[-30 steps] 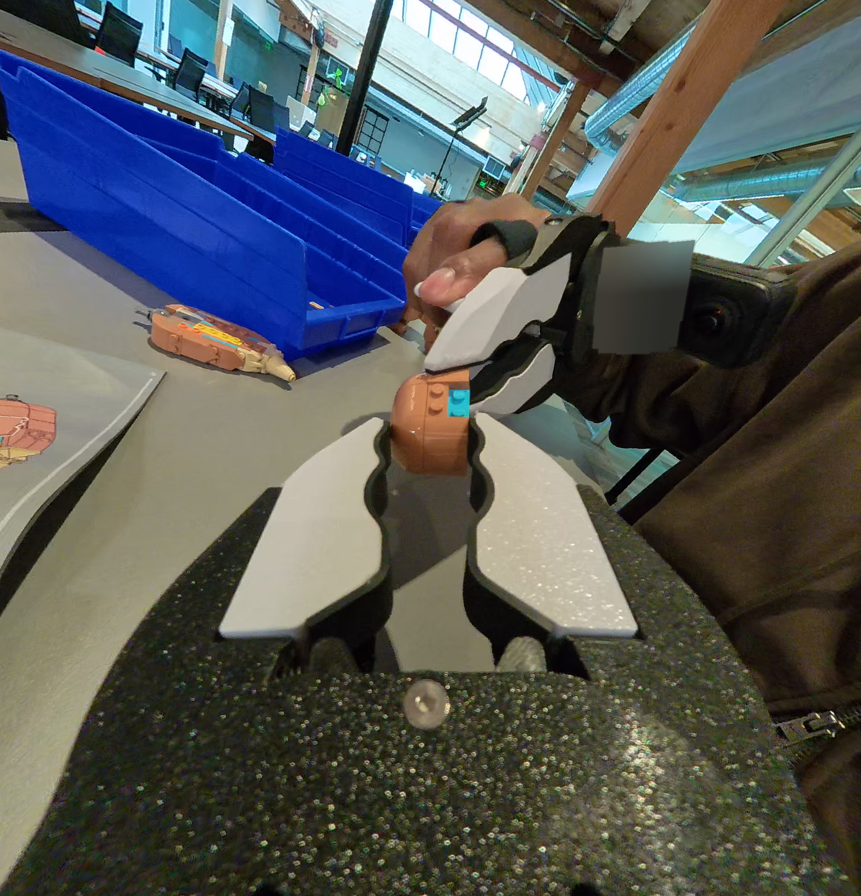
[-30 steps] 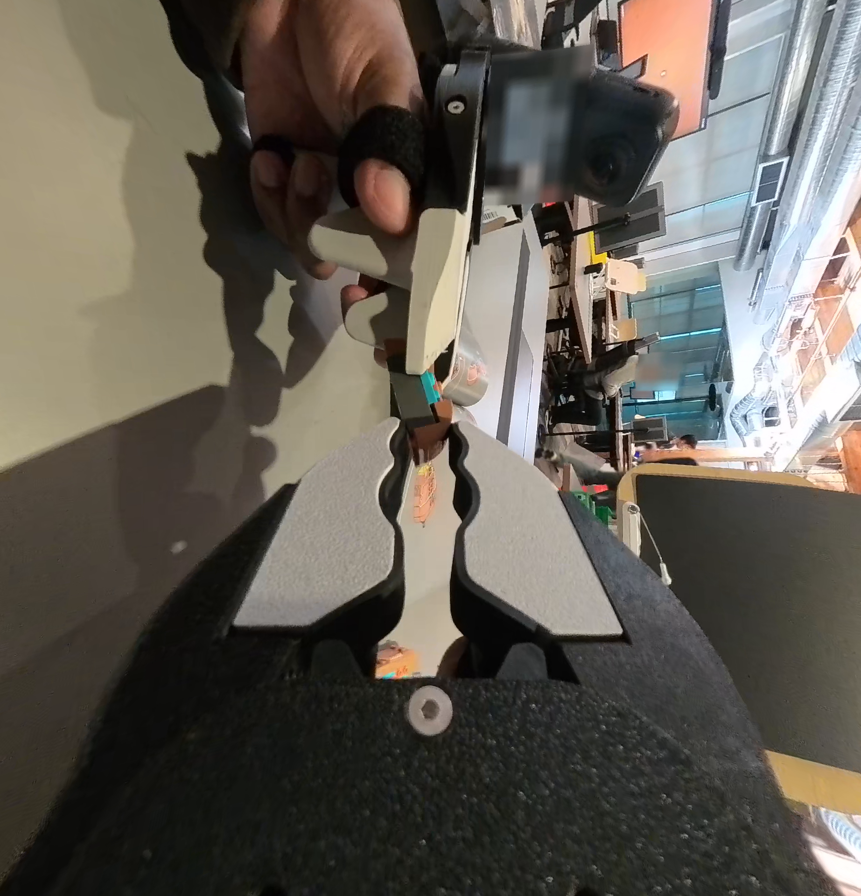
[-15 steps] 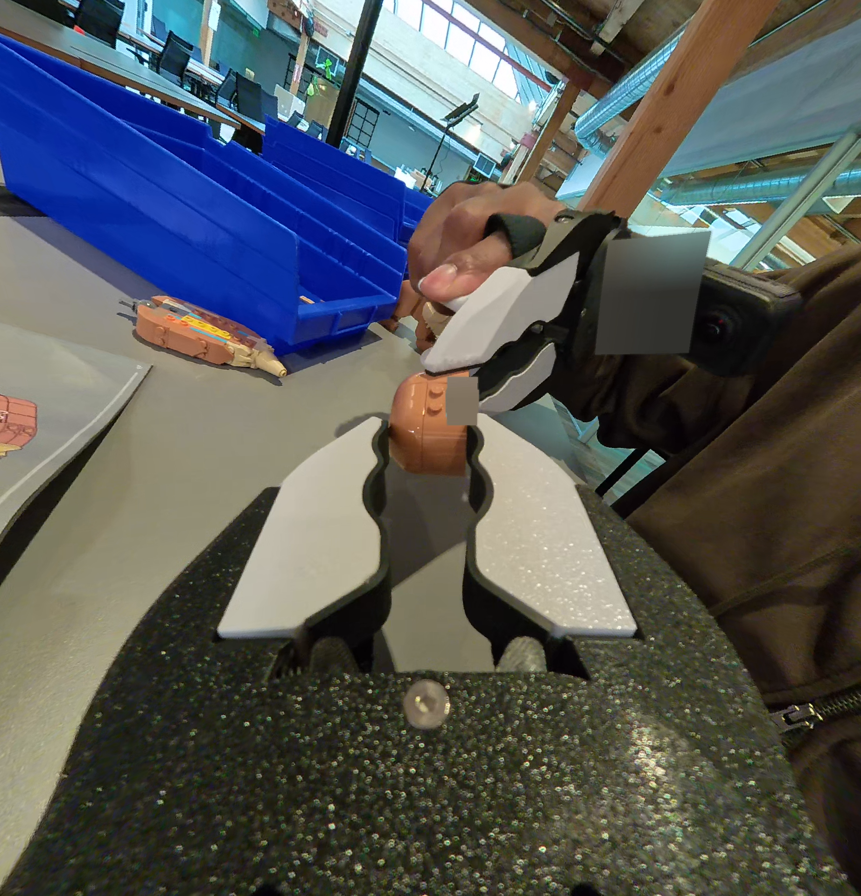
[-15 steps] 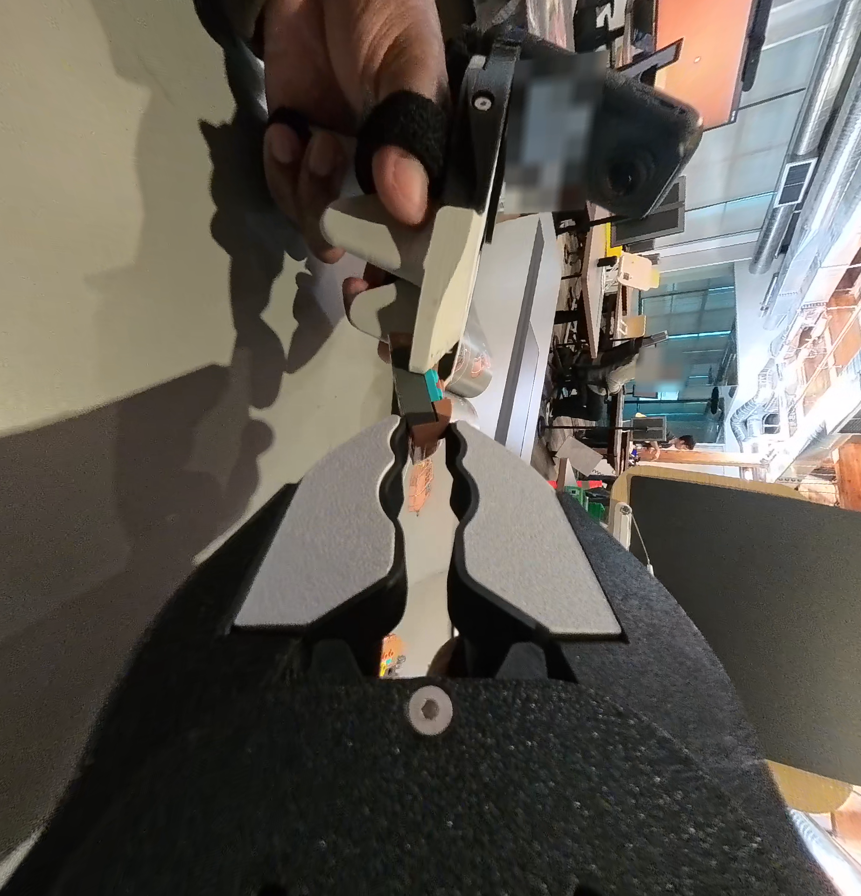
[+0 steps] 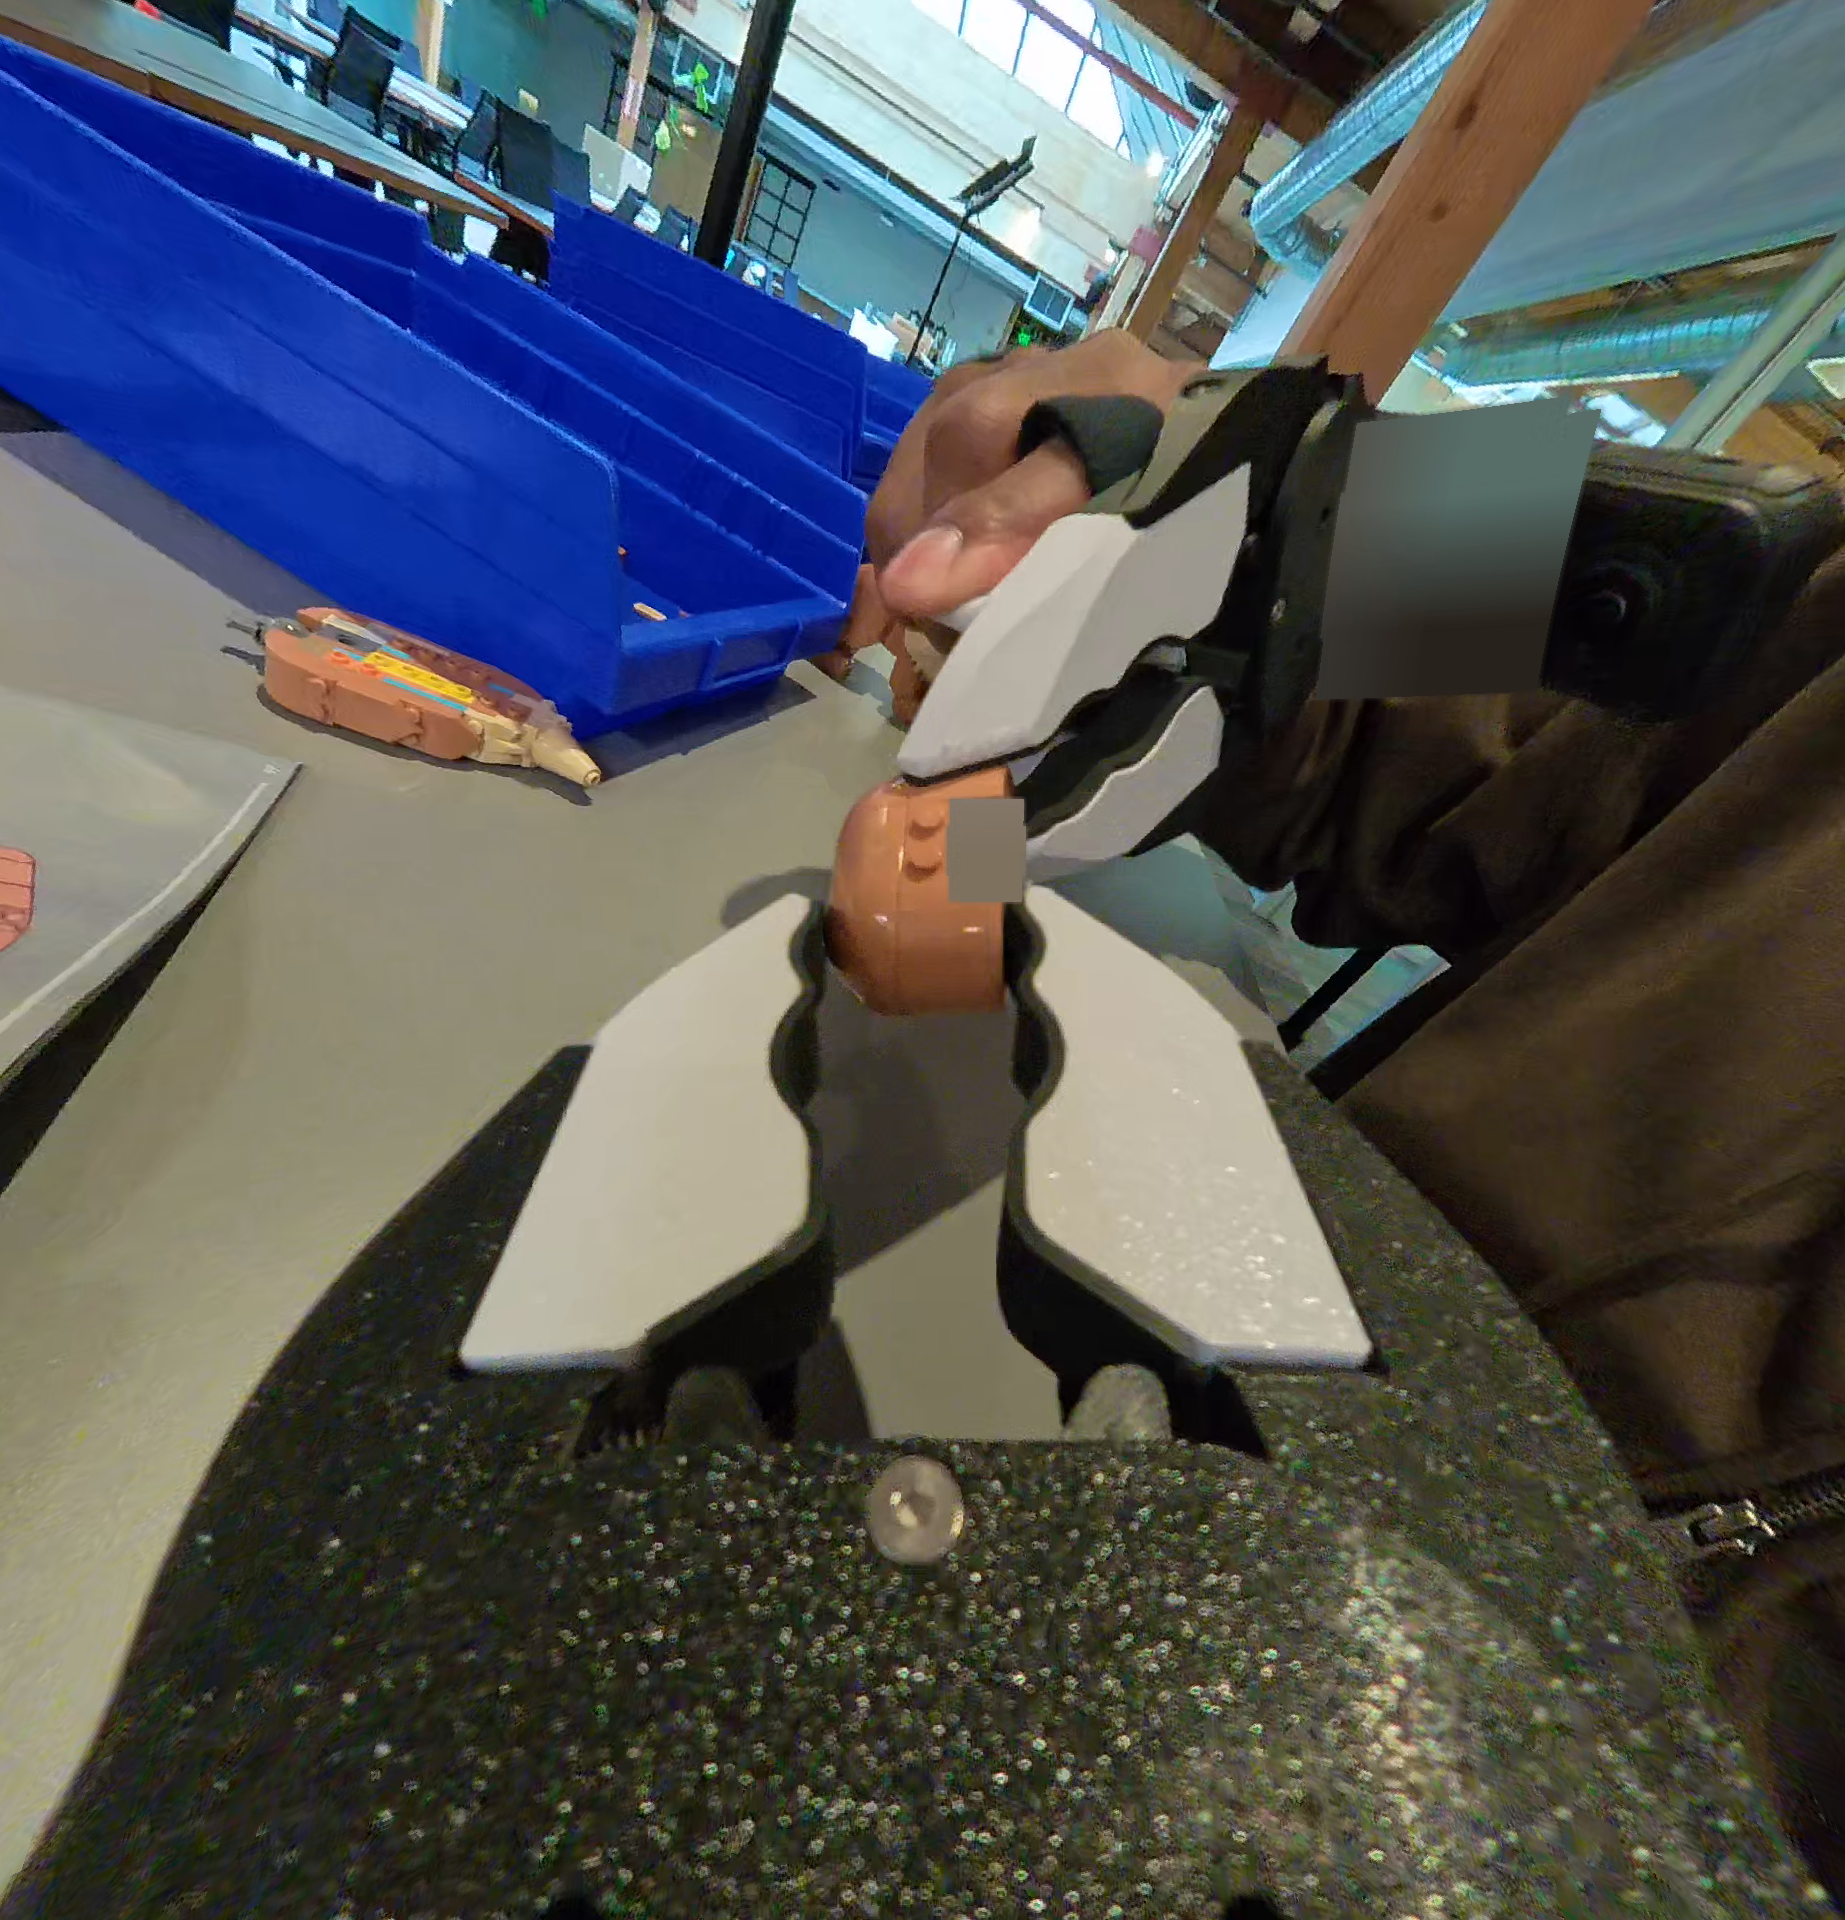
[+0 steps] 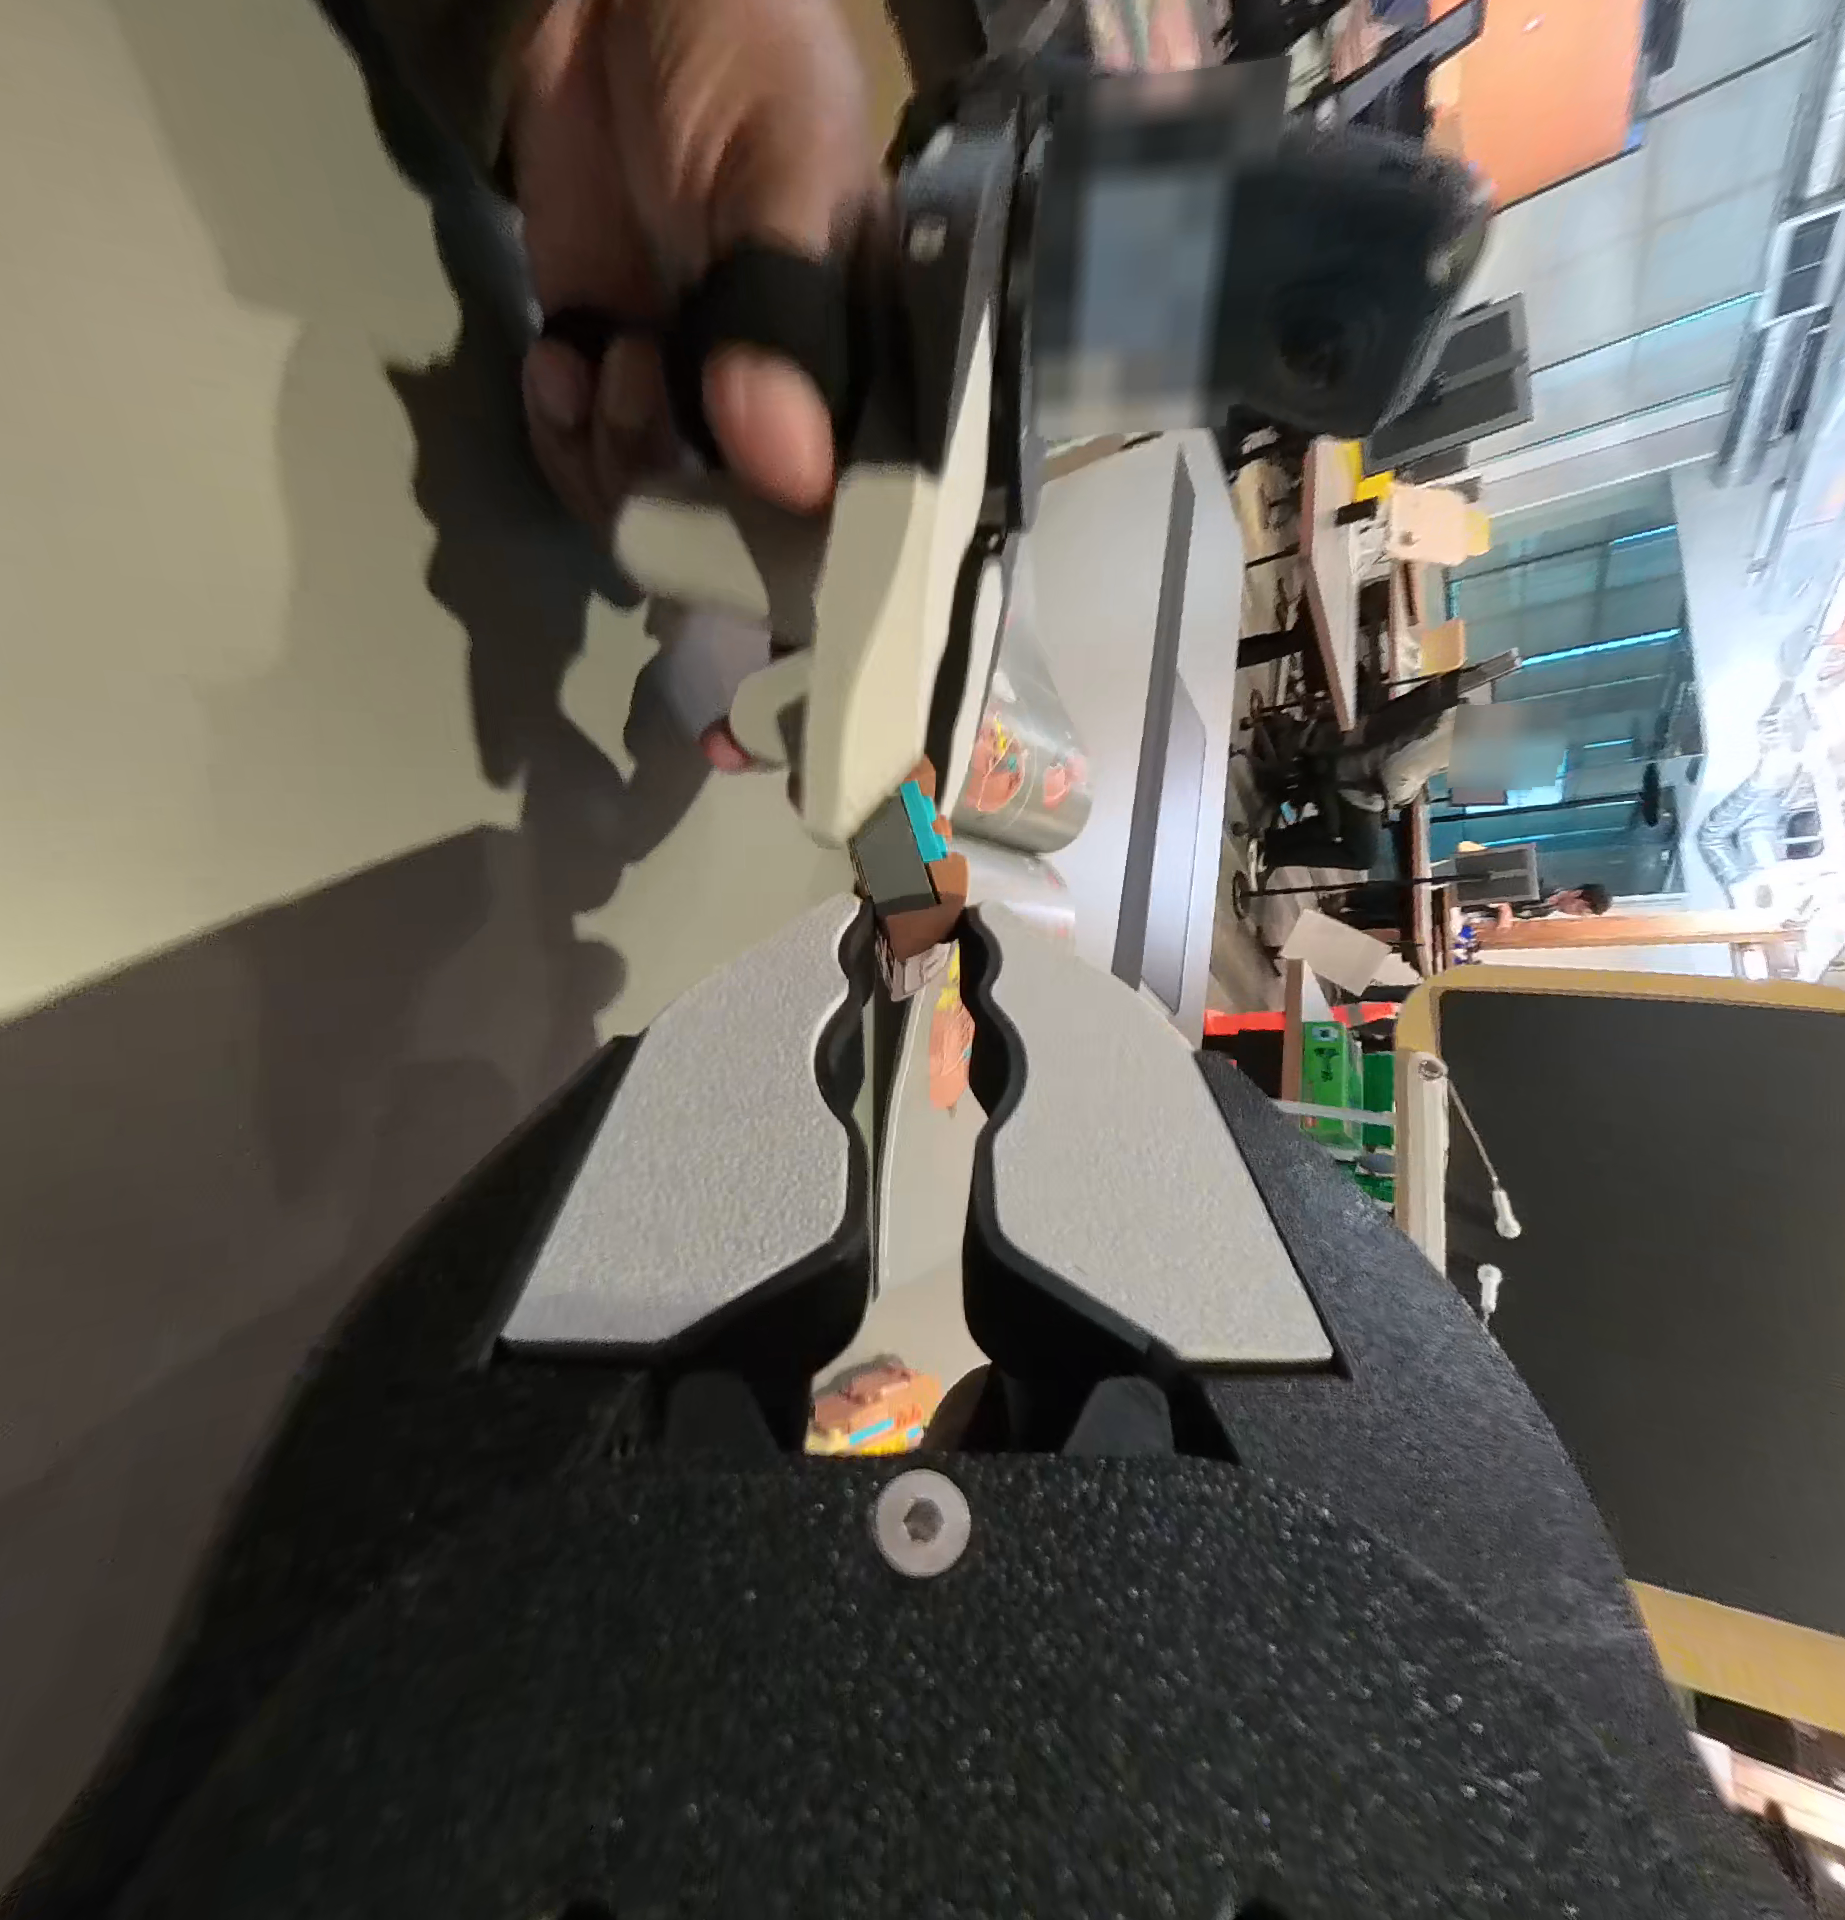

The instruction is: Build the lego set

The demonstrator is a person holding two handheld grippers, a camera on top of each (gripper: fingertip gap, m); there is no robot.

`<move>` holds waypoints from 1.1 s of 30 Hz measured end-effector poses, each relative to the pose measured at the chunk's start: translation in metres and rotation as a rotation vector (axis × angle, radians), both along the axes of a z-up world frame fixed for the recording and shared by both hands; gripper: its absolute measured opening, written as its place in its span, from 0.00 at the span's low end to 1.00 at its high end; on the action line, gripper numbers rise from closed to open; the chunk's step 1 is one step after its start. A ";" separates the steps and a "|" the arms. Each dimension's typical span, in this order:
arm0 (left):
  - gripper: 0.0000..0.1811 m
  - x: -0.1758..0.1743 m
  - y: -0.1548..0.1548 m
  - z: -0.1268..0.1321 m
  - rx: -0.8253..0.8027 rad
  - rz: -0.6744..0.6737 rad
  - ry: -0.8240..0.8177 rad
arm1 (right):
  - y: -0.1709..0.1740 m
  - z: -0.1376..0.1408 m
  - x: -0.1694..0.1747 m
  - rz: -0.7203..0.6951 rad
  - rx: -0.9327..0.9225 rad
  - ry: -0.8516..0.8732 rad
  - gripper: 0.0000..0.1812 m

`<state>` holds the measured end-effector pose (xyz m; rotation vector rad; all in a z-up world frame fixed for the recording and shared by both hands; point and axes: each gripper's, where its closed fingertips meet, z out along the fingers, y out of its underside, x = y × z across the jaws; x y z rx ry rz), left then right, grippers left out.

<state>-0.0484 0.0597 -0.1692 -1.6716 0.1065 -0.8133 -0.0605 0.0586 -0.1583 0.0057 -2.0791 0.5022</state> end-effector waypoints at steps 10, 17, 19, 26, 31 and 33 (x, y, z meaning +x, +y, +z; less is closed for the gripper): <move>0.18 0.002 -0.005 0.005 0.010 -0.043 -0.054 | -0.005 0.004 0.001 0.033 -0.024 0.077 0.13; 0.18 0.014 -0.017 0.010 -0.011 -0.197 -0.176 | -0.021 0.011 0.014 0.143 -0.134 -0.012 0.09; 0.18 0.015 -0.019 0.011 -0.010 -0.215 -0.188 | -0.023 0.012 0.015 0.154 -0.155 -0.023 0.09; 0.18 0.016 -0.021 0.015 -0.016 -0.238 -0.249 | -0.024 0.014 0.016 0.157 -0.160 -0.018 0.09; 0.18 0.013 -0.020 0.015 -0.020 -0.227 -0.274 | -0.022 0.015 0.013 0.117 -0.131 -0.024 0.09; 0.18 0.013 -0.020 0.015 -0.021 -0.225 -0.273 | -0.022 0.014 0.013 0.111 -0.133 -0.035 0.09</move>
